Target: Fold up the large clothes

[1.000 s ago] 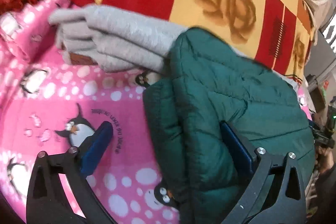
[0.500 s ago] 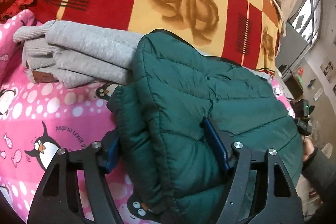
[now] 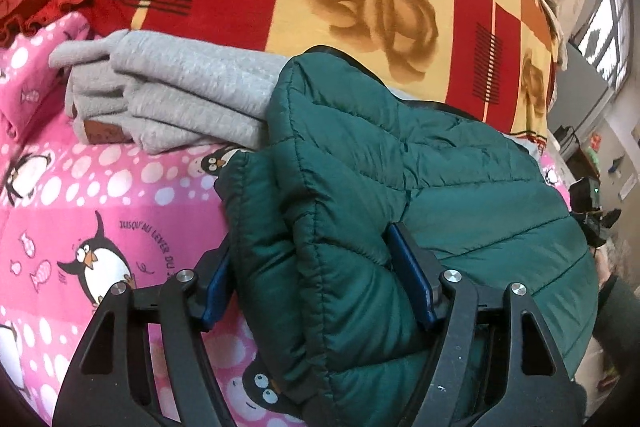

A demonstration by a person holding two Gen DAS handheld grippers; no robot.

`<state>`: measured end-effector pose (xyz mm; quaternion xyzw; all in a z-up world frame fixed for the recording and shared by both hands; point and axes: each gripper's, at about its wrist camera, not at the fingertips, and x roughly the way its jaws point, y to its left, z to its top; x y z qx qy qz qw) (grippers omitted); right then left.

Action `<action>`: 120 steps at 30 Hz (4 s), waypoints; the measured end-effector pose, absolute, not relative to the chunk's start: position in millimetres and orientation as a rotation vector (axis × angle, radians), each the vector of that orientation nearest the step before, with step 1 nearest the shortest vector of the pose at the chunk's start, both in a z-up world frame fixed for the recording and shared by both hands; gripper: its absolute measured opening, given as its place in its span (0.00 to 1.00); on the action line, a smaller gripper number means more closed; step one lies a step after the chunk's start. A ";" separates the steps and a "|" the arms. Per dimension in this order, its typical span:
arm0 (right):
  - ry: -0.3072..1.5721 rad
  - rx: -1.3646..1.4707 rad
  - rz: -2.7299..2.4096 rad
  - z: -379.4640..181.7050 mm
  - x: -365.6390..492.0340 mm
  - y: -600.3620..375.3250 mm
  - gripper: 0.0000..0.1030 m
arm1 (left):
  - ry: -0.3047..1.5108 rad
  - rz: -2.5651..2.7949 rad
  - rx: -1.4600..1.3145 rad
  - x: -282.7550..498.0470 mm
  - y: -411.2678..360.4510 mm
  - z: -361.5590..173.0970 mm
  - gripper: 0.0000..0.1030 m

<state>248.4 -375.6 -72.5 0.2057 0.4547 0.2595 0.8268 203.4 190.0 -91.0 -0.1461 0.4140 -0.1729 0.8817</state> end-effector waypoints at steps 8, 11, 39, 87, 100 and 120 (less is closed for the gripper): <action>0.797 0.345 0.558 -50.4 216.5 -367.8 0.53 | 0.833 -0.296 -0.236 194.7 181.9 -81.6 0.59; 0.807 0.335 0.553 -49.9 219.0 -363.5 0.48 | 0.815 -0.264 -0.179 191.0 171.8 -74.3 0.41; 0.743 0.140 0.547 112.4 70.7 -385.3 0.26 | 0.664 -0.314 -0.310 11.2 139.7 60.7 0.19; 0.918 0.056 0.167 15.3 87.7 -333.6 0.95 | 0.970 -0.309 -0.255 73.2 62.9 -20.6 0.81; 0.723 -0.016 0.164 134.5 -147.6 -280.0 0.95 | 0.661 -0.255 -0.063 -135.2 53.4 90.9 0.99; 0.648 -0.182 0.115 123.3 -229.5 -256.0 0.97 | 0.823 -0.149 -0.071 -200.3 -3.7 80.3 0.99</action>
